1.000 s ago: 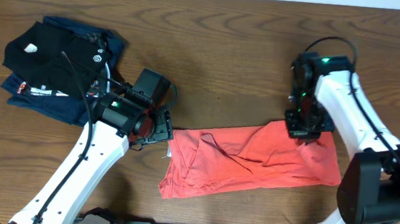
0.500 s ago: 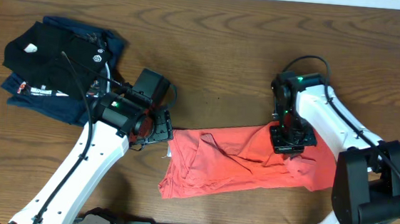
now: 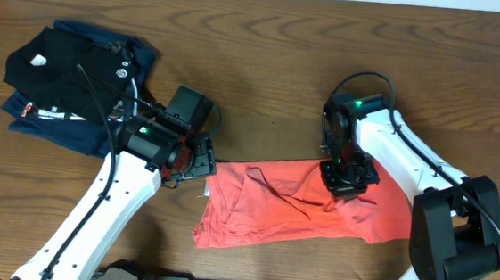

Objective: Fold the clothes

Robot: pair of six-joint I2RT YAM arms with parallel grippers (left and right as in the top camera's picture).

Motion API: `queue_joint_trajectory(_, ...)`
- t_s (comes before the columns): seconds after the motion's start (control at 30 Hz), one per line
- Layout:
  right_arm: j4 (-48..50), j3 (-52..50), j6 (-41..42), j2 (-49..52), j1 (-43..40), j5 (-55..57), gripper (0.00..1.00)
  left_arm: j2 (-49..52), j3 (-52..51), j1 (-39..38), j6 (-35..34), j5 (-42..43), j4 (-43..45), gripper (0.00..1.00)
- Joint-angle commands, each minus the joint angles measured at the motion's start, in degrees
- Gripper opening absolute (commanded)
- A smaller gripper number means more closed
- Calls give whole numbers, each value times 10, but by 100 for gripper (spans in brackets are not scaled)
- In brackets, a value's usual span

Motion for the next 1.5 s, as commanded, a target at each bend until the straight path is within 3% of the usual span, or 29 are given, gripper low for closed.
queue_joint_trajectory(0.0,3,14,-26,-17,5,-36,41,-2,3,2,4,-11,-2,75)
queue_joint_trajectory(0.03,5,18,-26,-24,5,-34,99,-2,3,2,4,-11,-2,75)
queue_joint_trajectory(0.17,14,31,-22,-68,5,-9,99,-2,3,2,4,-11,-2,75)
queue_joint_trajectory(0.37,19,32,85,-154,-10,99,99,-2,3,2,4,-11,-1,75)
queue_joint_trajectory(0.4,21,32,72,-162,-15,98,98,-2,3,2,4,-11,-1,75)
queue_joint_trajectory(0.47,10,32,62,-165,-22,97,69,-2,3,2,4,-11,-2,75)
queue_joint_trajectory(0.5,1,30,63,-165,-26,97,42,-2,3,2,4,-11,-2,75)
queue_joint_trajectory(0.53,-2,22,70,-164,-28,96,26,-2,3,2,4,-11,-2,75)
queue_joint_trajectory(0.57,-5,13,77,-163,-28,97,24,-2,3,2,4,-11,-1,75)
queue_joint_trajectory(0.6,-5,0,82,-163,-28,97,31,-2,3,2,4,-11,-1,75)
queue_joint_trajectory(0.67,-3,-30,101,-163,-28,100,56,-2,3,2,4,-11,-2,75)
queue_joint_trajectory(0.93,37,-151,155,-163,-28,88,58,-2,2,2,4,-11,-1,75)
queue_joint_trajectory(1.03,59,-174,154,-163,-27,59,54,-2,2,2,4,-11,-2,75)
queue_joint_trajectory(1.23,116,-184,76,-163,-14,-78,29,-2,2,2,4,-11,-2,75)
queue_joint_trajectory(1.4,120,-184,-23,-163,-11,-210,21,-2,2,2,4,-11,-2,75)
queue_joint_trajectory(1.47,110,-184,-24,-163,-12,-201,18,-2,2,2,4,-11,-2,75)
